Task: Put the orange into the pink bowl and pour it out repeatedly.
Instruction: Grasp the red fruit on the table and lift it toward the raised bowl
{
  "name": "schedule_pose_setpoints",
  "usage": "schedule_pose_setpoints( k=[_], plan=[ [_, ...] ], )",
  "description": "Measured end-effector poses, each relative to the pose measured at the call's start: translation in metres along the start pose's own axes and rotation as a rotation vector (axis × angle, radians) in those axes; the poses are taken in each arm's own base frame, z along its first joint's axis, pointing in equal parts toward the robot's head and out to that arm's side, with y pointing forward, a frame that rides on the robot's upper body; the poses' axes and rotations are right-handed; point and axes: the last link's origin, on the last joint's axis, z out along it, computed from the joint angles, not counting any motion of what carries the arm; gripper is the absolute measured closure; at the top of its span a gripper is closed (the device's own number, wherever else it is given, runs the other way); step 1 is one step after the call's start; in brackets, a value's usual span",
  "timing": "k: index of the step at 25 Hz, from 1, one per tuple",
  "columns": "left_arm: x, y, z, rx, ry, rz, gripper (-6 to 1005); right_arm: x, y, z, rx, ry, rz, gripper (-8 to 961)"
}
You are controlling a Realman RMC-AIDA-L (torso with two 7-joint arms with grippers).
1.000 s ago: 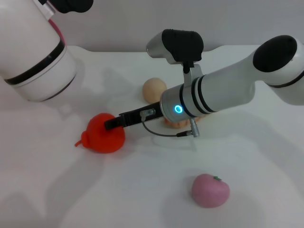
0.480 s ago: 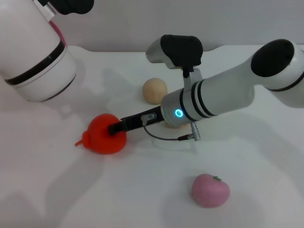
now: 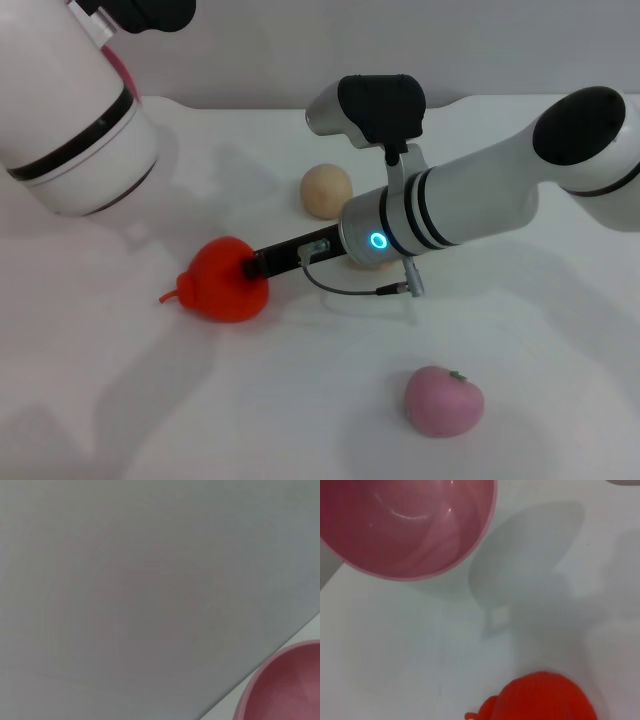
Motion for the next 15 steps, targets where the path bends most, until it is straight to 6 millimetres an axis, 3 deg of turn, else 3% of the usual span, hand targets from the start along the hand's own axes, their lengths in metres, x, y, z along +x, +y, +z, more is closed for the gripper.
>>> schedule_pose_setpoints(
  k=[9, 15],
  plan=[
    [-0.001, 0.001, 0.001, -0.003, 0.001, 0.0, 955, 0.001, -0.004, -0.001, 0.01, -0.05, 0.006, 913],
    [-0.003, 0.004, 0.002, -0.023, -0.003, -0.004, 955, 0.002, 0.005, -0.012, -0.029, -0.169, 0.001, 916]
  ],
)
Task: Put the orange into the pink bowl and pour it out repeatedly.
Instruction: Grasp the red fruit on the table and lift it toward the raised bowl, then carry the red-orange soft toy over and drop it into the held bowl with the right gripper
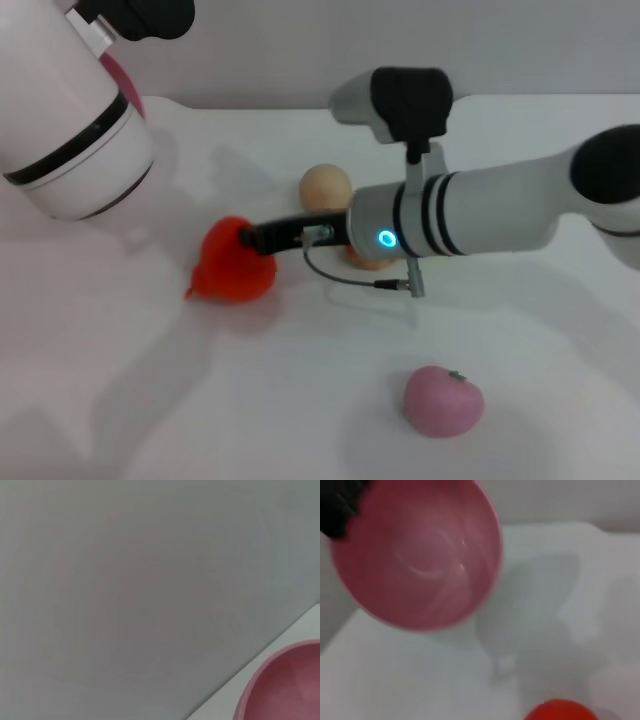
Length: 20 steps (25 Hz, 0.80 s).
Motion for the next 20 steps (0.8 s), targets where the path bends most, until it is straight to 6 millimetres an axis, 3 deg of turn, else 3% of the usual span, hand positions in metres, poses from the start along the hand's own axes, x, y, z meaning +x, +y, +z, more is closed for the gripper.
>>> schedule_pose_setpoints(
  k=[7, 10, 12, 13, 20],
  plan=[
    [0.004, 0.006, -0.004, -0.049, 0.011, -0.03, 955, -0.013, 0.016, -0.03, 0.013, -0.104, -0.063, 911],
    [0.007, 0.012, -0.005, -0.089, 0.018, -0.058, 955, -0.017, 0.022, -0.049, 0.015, -0.147, -0.079, 909],
    [0.011, 0.017, -0.01, -0.136, 0.036, -0.08, 955, -0.024, 0.03, -0.073, 0.019, -0.198, -0.103, 908],
    [0.011, 0.017, -0.01, -0.136, 0.036, -0.08, 955, -0.024, 0.03, -0.073, 0.019, -0.198, -0.103, 907],
    [0.021, 0.028, -0.024, -0.228, 0.078, -0.124, 955, -0.039, 0.048, -0.122, 0.058, -0.28, -0.188, 902]
  ],
)
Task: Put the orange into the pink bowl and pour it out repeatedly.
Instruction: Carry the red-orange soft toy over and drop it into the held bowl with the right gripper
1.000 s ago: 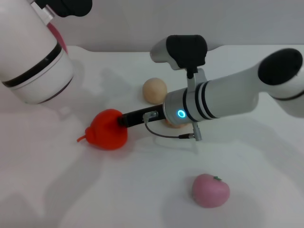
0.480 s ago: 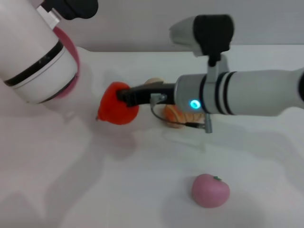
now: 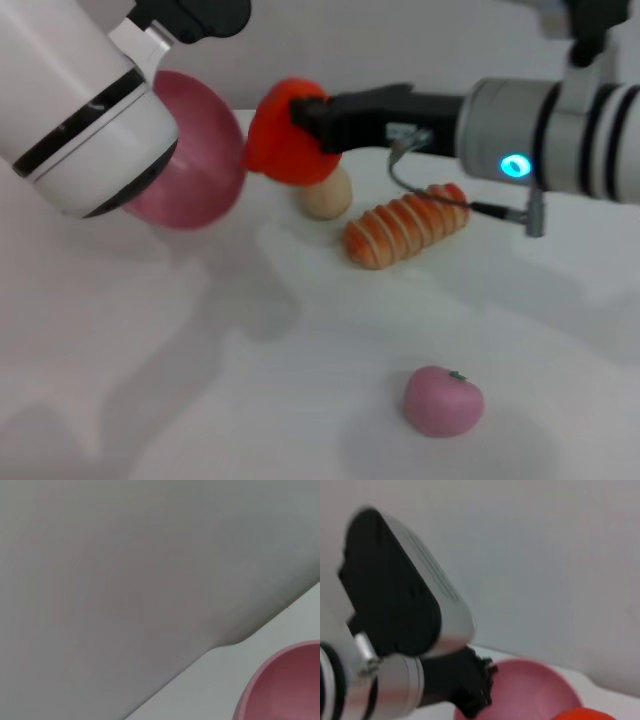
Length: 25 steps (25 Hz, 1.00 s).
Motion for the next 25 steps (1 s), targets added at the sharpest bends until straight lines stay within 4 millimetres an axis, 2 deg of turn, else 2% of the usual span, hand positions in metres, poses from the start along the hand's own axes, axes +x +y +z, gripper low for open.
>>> schedule_pose_setpoints(
  k=[7, 8, 9, 13, 15, 20, 25],
  plan=[
    [0.005, 0.011, -0.008, -0.063, 0.024, -0.015, 954, -0.011, 0.01, -0.037, 0.043, -0.039, -0.055, 897],
    [0.005, 0.011, -0.008, -0.063, 0.024, -0.015, 954, -0.012, 0.009, -0.043, 0.062, -0.043, -0.065, 897],
    [0.014, 0.016, -0.013, -0.088, 0.048, -0.024, 954, -0.011, 0.007, -0.049, 0.086, -0.043, -0.071, 896],
    [0.017, 0.018, -0.015, -0.098, 0.059, -0.026, 954, -0.006, -0.001, -0.066, 0.16, -0.034, -0.067, 893],
    [0.028, 0.026, -0.02, -0.151, 0.099, -0.032, 954, -0.003, -0.005, -0.07, 0.181, -0.026, -0.06, 892],
    [0.034, 0.034, -0.023, -0.201, 0.124, -0.042, 954, 0.0, -0.012, -0.08, 0.251, -0.018, -0.07, 888],
    [0.034, 0.042, -0.025, -0.242, 0.124, -0.046, 954, 0.002, -0.013, -0.077, 0.258, -0.002, -0.074, 885]
  ],
)
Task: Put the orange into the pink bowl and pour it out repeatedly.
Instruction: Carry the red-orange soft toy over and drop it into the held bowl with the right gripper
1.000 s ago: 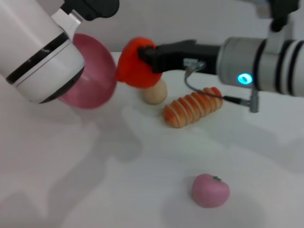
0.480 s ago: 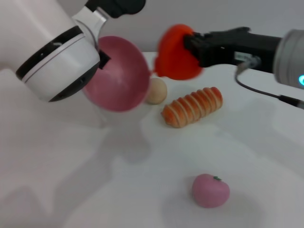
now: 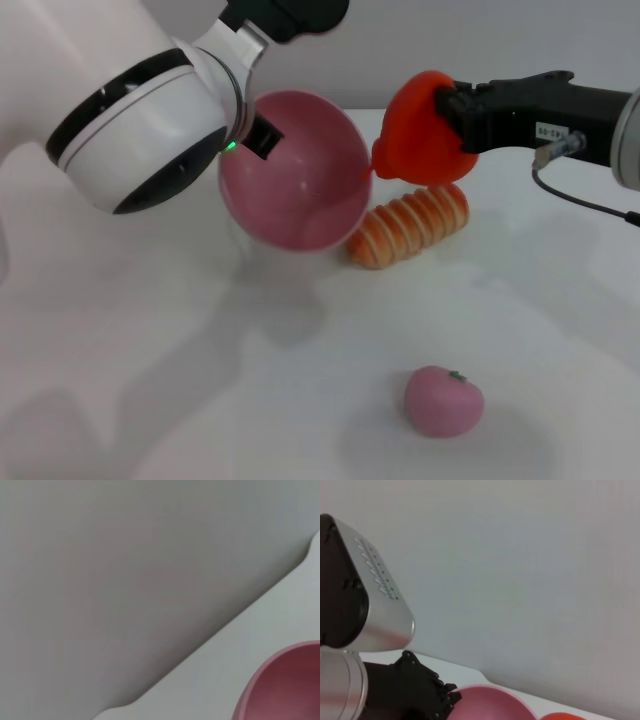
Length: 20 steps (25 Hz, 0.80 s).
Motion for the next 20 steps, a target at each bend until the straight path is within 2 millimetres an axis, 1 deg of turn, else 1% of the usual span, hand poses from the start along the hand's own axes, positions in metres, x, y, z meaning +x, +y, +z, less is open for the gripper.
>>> schedule_pose_setpoints(
  k=[6, 8, 15, 20],
  plan=[
    [-0.003, 0.008, -0.001, -0.043, -0.006, -0.006, 954, 0.005, 0.0, 0.009, -0.011, 0.023, 0.004, 880],
    [-0.004, 0.015, -0.002, -0.077, -0.012, -0.009, 954, 0.007, 0.002, 0.013, -0.021, 0.029, 0.006, 879],
    [-0.002, 0.021, -0.006, -0.107, 0.0, -0.009, 954, 0.01, 0.006, 0.018, -0.033, 0.039, 0.009, 874],
    [-0.001, 0.022, -0.008, -0.112, 0.005, -0.007, 954, 0.015, 0.012, 0.028, -0.079, 0.082, 0.015, 871]
  ],
)
